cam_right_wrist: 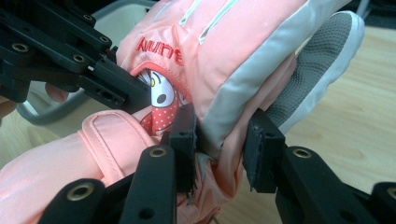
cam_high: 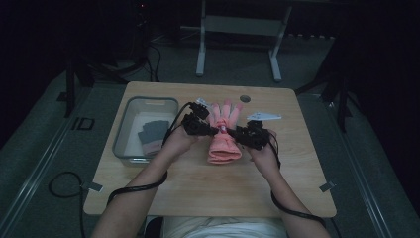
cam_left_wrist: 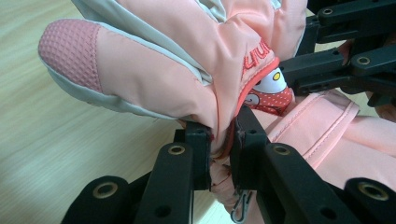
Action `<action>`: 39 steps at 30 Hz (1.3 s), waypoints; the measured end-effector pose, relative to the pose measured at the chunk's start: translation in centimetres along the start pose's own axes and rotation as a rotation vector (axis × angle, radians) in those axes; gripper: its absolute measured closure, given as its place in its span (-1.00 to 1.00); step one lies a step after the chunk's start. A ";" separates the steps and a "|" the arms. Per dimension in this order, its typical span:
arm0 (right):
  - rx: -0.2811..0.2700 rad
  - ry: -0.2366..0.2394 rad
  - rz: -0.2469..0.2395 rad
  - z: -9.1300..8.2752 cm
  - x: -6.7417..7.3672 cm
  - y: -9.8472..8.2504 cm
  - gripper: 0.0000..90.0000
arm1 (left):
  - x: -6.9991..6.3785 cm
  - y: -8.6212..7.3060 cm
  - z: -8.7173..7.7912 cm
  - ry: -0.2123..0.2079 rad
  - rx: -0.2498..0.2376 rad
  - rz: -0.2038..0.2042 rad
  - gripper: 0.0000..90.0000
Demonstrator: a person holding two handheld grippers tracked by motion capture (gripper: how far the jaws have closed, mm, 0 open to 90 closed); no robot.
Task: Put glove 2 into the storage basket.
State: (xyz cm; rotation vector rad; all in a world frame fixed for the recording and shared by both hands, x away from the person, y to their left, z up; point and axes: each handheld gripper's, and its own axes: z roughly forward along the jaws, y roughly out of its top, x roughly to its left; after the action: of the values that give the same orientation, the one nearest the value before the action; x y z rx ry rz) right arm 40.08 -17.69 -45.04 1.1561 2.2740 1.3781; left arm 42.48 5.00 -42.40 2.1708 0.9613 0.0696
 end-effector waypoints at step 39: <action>-0.078 0.152 -0.081 10.3 11.8 10.2 0.52 | 9.3 -2.4 -16.1 0.200 0.048 -0.050 0.76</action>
State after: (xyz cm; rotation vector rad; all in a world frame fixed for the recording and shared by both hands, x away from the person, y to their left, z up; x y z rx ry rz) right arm 43.26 0.00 -39.79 0.9550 2.3165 1.5569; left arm 42.40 22.09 -34.57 2.2130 1.1395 0.2456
